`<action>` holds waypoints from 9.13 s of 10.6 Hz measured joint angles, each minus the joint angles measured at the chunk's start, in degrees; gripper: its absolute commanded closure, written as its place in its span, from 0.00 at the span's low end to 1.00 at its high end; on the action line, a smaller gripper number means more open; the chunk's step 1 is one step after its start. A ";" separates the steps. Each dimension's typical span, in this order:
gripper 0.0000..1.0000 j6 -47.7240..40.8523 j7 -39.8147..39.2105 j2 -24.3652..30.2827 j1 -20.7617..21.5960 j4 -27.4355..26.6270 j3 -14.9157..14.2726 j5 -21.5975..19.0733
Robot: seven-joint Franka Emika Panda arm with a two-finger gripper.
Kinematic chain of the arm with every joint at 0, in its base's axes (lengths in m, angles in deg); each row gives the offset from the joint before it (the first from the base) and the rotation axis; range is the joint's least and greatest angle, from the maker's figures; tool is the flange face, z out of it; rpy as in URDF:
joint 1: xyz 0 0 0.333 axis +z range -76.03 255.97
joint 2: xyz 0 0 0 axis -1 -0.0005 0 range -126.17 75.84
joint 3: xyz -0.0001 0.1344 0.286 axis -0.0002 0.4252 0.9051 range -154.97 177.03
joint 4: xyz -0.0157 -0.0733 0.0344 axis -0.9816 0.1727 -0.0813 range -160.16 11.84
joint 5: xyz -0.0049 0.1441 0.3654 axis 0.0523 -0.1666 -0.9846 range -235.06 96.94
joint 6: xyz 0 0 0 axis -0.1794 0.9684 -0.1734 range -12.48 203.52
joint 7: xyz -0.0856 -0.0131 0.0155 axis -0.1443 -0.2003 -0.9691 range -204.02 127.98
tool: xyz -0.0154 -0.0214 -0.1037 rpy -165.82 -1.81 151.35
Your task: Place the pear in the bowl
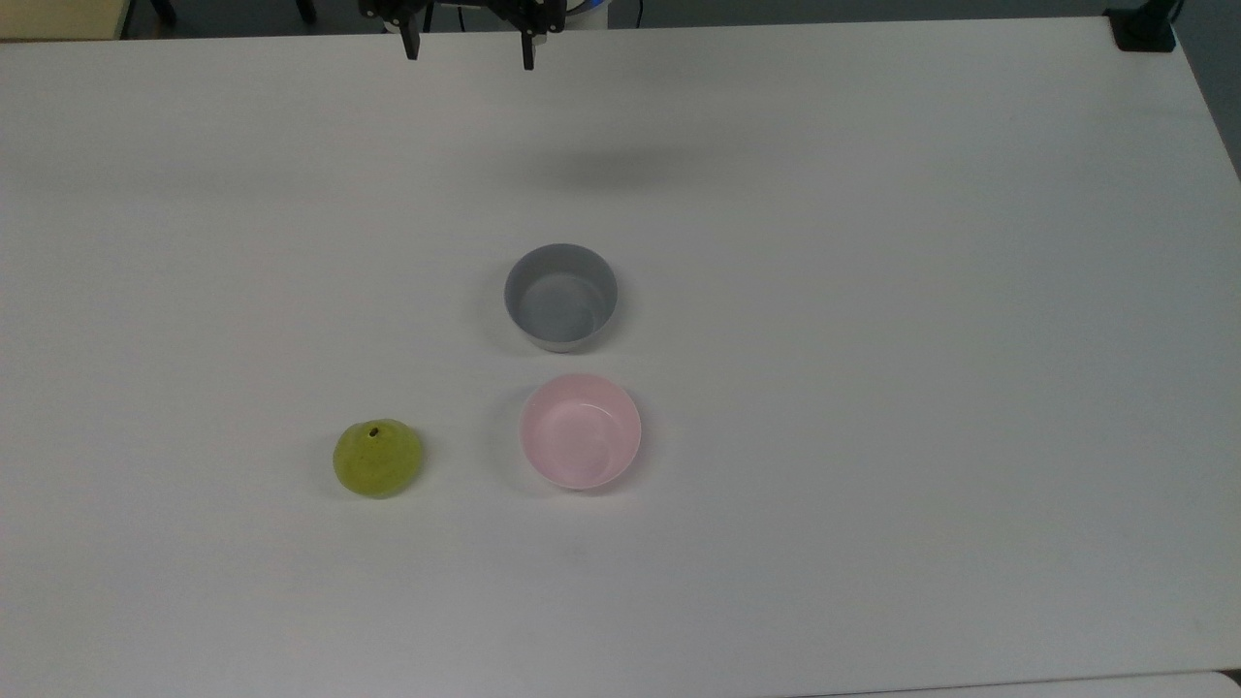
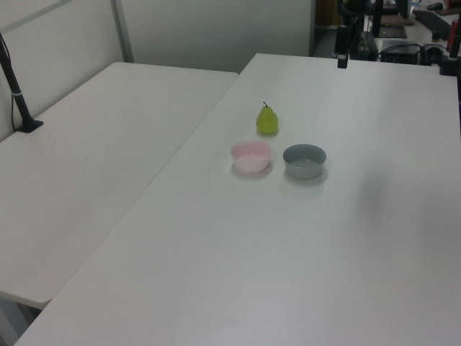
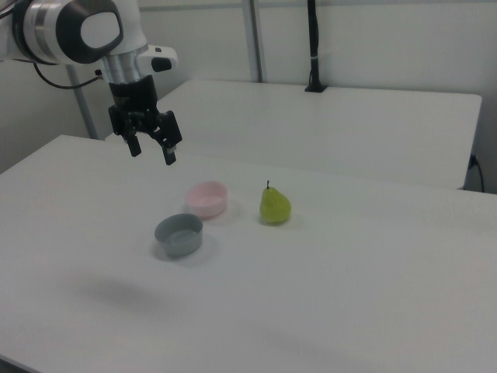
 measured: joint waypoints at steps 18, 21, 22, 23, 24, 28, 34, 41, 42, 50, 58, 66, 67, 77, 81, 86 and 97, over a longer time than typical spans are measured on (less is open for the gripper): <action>0.00 26.02 -0.33 -17.73 -6.75 7.33 -0.03 0.01; 0.00 37.41 -0.33 -24.53 -6.75 7.36 -0.03 0.01; 0.00 41.27 -0.33 -26.80 -6.76 7.40 -0.03 0.02; 0.00 43.97 -0.33 -28.50 -6.83 7.45 -0.03 0.01; 0.00 45.76 -0.33 -29.94 -7.03 7.54 -0.03 0.02; 0.00 52.55 -0.33 -34.66 -7.86 7.73 -0.03 1.05; 0.32 56.48 -0.33 -39.09 -8.30 7.98 -0.03 3.06; 0.51 57.62 -0.30 -39.01 -8.67 9.69 -0.06 3.05; 0.51 57.62 -0.30 -37.65 -9.14 10.11 -0.07 3.04; 0.50 42.90 1.57 -24.20 -7.09 9.64 1.44 2.64; 0.50 41.36 10.96 -25.88 4.53 5.03 1.54 2.92; 0.42 47.95 10.96 -31.32 4.67 5.05 1.49 2.93; 0.41 48.23 10.96 -31.76 4.73 5.05 1.49 2.97; 0.00 50.77 10.96 -34.08 5.11 5.17 1.14 2.98; 0.00 50.78 10.96 -33.90 5.09 5.91 0.61 2.98; 0.00 38.84 11.01 -26.95 4.98 6.88 0.52 2.97; 0.00 -1.50 0.21 -4.59 -1.25 6.55 0.29 -2.31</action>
